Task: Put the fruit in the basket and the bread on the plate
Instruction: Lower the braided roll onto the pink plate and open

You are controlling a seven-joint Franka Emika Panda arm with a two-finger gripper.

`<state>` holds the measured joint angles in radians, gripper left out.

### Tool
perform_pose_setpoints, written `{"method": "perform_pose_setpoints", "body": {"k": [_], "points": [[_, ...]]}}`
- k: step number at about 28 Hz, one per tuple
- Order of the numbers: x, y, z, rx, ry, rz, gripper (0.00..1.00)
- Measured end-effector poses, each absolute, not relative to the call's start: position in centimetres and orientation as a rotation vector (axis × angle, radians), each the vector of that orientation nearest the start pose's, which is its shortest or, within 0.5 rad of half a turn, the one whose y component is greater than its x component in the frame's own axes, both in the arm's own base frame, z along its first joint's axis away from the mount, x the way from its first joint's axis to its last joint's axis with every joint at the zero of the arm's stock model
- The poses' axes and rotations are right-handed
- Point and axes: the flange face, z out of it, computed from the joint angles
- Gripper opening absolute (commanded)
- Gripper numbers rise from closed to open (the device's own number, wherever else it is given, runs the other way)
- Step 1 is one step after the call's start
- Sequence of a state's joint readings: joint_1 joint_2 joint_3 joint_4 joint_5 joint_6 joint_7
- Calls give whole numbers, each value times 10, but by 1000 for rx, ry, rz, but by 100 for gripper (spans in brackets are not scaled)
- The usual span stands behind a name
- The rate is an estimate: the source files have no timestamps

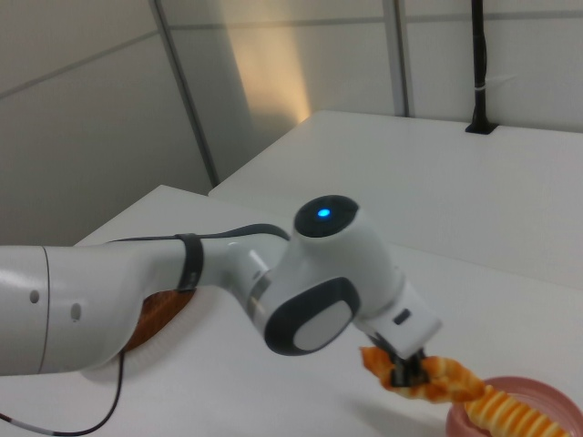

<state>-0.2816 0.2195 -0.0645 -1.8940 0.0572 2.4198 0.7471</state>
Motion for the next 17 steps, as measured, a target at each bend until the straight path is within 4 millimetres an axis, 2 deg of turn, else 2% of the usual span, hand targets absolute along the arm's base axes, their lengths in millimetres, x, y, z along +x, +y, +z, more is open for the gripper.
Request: {"method": "perform_pose_setpoints", "body": {"k": [4, 5, 7, 9, 10, 11, 15, 17], "points": [[602, -256, 416, -2507, 1693, -456, 0], [603, -264, 412, -2502, 1706, -454, 3], [605, -279, 402, -2493, 1733, -444, 17], [606, -293, 386, -2487, 1762, -420, 59], [606, -298, 380, -2486, 1770, -409, 89], [607, -301, 373, -2487, 1777, -397, 100], [610, -306, 350, -2495, 1787, -356, 100], [612, -304, 347, -2498, 1783, -351, 100]]}}
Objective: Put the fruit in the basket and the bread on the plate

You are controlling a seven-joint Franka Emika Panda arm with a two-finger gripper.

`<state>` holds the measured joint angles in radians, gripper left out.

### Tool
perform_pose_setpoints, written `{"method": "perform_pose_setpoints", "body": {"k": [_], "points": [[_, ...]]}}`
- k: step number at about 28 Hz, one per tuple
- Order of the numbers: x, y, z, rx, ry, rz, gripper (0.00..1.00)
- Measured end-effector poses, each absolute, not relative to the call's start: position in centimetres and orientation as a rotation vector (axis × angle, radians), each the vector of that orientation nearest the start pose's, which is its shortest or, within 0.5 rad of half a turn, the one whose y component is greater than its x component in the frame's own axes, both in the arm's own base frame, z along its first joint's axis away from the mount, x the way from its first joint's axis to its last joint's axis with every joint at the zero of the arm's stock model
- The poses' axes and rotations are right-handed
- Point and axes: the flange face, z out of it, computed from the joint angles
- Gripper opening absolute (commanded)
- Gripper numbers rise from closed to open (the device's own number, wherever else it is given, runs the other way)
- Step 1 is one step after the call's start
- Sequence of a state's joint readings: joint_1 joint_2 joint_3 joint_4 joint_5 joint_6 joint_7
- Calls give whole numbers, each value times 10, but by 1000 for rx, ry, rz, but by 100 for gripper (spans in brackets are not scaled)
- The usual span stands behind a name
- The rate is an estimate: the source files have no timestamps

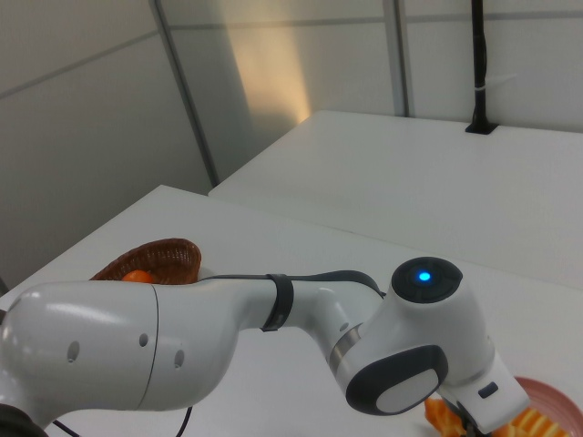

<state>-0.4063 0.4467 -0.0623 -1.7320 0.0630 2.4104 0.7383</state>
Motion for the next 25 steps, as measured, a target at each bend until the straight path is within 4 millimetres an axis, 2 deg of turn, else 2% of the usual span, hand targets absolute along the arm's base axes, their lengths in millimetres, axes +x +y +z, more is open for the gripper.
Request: {"method": "perform_pose_setpoints", "body": {"k": [10, 18, 21, 25], "points": [[619, -301, 361, -2508, 1750, -392, 100], [624, -291, 396, -2525, 1681, -466, 100], [630, -264, 404, -2593, 1572, -422, 100], [637, -209, 412, -2745, 1332, -269, 100]]}}
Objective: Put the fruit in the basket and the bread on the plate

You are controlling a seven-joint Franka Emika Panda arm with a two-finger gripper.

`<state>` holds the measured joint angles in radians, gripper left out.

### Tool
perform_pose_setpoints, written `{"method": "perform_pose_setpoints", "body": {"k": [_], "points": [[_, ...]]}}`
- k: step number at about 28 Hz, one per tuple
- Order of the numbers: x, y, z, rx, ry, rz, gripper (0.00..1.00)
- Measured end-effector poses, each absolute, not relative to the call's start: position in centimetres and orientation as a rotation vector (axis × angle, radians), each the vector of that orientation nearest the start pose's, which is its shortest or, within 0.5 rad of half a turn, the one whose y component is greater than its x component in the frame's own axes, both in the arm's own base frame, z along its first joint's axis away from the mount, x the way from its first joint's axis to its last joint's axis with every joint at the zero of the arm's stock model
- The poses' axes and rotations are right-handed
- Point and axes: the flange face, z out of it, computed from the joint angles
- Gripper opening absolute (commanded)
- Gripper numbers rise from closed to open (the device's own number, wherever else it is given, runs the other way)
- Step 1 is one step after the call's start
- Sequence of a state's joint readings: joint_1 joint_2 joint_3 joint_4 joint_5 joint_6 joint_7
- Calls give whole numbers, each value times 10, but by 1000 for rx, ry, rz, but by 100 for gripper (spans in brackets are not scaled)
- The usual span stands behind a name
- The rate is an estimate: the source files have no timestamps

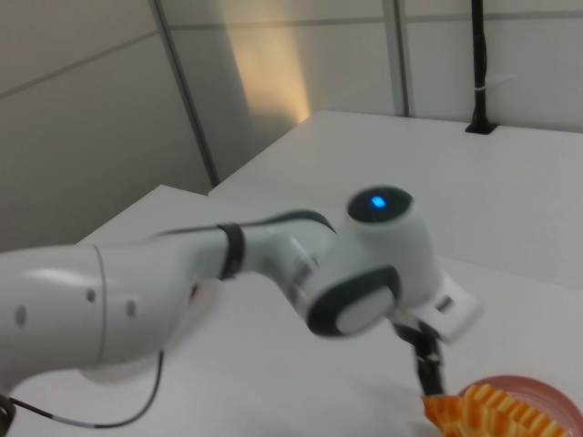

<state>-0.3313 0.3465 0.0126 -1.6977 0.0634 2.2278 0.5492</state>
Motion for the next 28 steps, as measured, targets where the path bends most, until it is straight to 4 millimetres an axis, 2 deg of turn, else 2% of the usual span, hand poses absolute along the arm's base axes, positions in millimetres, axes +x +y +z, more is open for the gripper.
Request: {"method": "perform_pose_setpoints", "body": {"k": [1, 3, 5, 6, 10, 12, 16, 19, 22, 28], "points": [[638, -186, 417, -2793, 1245, -207, 100], [636, -154, 426, -2856, 1116, -119, 100], [631, -122, 438, -2917, 970, -23, 100], [625, -99, 448, -2954, 864, 42, 100], [604, -49, 483, -3022, 604, 157, 100], [589, -29, 509, -3044, 474, 177, 100], [565, -19, 550, -3070, 269, 168, 100], [553, -23, 566, -3087, 196, 163, 100], [548, -33, 570, -3109, 161, 162, 100], [549, -54, 566, -3114, 86, 162, 100]]}}
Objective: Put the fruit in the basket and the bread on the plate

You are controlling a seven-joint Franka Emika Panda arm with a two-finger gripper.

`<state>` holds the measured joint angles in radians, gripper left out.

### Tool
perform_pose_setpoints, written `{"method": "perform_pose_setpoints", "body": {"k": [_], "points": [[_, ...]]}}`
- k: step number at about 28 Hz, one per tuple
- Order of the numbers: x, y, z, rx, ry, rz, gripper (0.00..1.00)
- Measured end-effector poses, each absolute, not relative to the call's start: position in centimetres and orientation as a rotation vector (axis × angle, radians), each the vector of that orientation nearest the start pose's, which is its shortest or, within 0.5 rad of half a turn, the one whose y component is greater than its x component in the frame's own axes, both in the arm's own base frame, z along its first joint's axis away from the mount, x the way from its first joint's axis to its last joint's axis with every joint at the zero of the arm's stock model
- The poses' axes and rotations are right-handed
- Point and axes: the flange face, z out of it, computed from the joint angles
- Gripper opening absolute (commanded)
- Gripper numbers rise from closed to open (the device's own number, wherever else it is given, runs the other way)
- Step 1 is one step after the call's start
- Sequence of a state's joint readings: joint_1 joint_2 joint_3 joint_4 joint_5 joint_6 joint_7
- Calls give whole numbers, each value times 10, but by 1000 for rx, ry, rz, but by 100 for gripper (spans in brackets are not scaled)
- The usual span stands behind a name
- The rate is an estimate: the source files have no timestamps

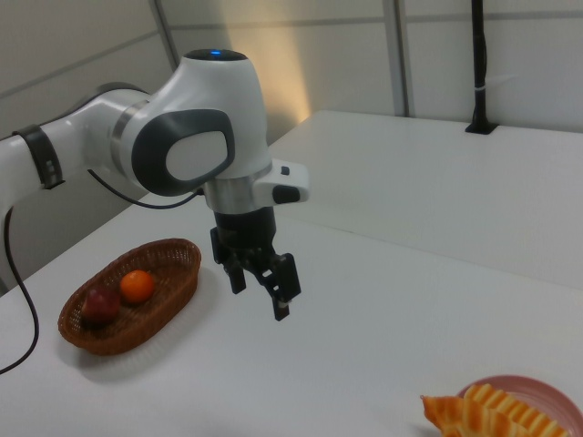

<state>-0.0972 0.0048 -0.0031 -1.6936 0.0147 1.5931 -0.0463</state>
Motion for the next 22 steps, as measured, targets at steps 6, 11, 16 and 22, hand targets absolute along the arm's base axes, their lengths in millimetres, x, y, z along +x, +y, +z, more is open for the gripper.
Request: {"method": "perform_pose_setpoints", "body": {"k": [6, 11, 16, 22], "points": [[552, -64, 568, -3120, 70, 120, 100], [552, -64, 568, -3135, 64, 122, 100], [552, -64, 567, -3141, 62, 123, 100], [551, -65, 568, -3143, 62, 124, 100]]}}
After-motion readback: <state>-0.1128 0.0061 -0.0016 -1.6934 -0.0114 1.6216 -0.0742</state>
